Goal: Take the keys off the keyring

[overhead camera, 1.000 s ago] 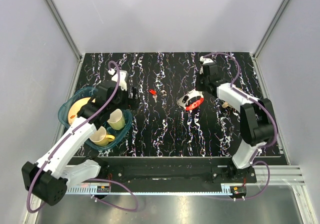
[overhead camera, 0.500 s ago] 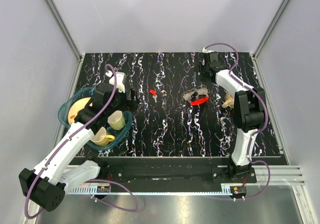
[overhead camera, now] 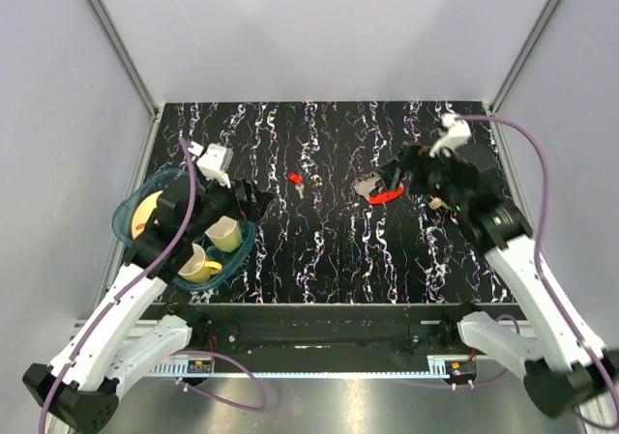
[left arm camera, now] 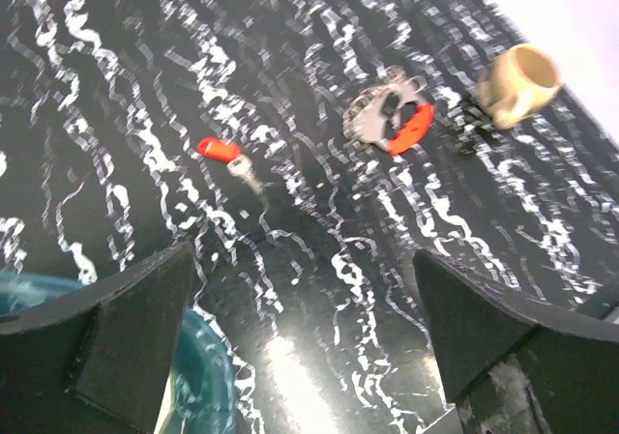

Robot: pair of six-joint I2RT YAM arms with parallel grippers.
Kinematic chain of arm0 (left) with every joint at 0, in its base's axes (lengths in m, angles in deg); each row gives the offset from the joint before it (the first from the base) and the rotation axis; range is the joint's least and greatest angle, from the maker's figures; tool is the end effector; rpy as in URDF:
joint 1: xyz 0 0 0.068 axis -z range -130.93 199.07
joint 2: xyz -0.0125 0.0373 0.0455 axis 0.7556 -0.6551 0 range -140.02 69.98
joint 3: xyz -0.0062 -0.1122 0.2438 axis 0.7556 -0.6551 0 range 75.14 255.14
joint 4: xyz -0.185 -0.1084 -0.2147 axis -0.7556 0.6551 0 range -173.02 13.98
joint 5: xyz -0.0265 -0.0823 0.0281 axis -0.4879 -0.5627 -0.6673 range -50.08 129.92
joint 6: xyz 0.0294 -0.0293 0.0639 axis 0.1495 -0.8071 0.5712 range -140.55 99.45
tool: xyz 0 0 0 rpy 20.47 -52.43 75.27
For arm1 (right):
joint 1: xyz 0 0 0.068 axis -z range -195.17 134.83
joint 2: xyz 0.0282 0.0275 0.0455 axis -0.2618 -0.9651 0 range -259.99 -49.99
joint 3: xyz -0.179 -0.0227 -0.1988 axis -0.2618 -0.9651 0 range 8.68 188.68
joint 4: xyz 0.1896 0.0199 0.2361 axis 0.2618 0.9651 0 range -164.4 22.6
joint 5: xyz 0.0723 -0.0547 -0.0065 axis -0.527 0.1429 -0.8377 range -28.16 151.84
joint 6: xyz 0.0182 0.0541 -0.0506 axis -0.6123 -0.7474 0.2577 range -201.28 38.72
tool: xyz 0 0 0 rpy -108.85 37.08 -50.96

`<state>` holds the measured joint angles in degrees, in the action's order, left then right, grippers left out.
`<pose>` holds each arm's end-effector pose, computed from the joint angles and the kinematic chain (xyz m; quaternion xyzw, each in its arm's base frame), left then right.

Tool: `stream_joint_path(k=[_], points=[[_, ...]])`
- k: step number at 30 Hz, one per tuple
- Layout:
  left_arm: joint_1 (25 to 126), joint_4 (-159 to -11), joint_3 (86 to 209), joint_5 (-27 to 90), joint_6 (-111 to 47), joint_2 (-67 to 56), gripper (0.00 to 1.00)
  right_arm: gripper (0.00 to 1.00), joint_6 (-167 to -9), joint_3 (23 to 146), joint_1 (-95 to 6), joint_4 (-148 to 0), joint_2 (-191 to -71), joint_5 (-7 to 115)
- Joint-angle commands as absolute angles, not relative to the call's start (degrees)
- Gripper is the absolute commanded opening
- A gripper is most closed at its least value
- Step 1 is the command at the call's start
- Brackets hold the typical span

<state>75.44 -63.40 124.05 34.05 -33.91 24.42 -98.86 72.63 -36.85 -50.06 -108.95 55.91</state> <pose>0.2268 -0.1198 0.3368 0.1209 0.7904 -0.2421 0.5496 0.2760 0.1170 0.3749 -0.0590 0.8133 0.2337 0.5296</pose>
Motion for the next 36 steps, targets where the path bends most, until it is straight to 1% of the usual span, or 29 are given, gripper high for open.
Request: stream_joint_path(k=[1, 5, 8, 14, 24, 29, 36], points=[[75.3, -72.6, 122.2, 25.3, -34.2, 28.6, 0.99, 1.00, -107.3, 66.3, -36.6, -47.3, -99.6, 54.7], [75.3, -76.1, 119.7, 25.1, -34.4, 31.8, 0.99, 1.00, -108.2, 64.1, -36.6, -46.5, -92.0, 52.7], [75.3, -76.4, 119.2, 25.2, -34.7, 32.8, 0.99, 1.00, -108.4, 62.8, -36.6, -48.1, -89.6, 53.7], [75.3, -74.9, 120.1, 26.0, -34.7, 31.9, 0.99, 1.00, -107.2, 63.9, -36.6, -49.1, -91.3, 54.8], [75.3, -75.2, 119.8, 26.5, -34.4, 32.4, 0.99, 1.00, -107.7, 64.1, -36.6, -53.1, -93.9, 51.3], [75.3, -76.9, 119.0, 24.0, -35.8, 32.2, 0.99, 1.00, -106.9, 62.6, -36.6, -54.4, -93.5, 52.1], [75.4, -75.7, 119.9, 25.0, -35.9, 31.1, 0.99, 1.00, -107.0, 62.9, -36.6, -55.0, -93.2, 50.7]])
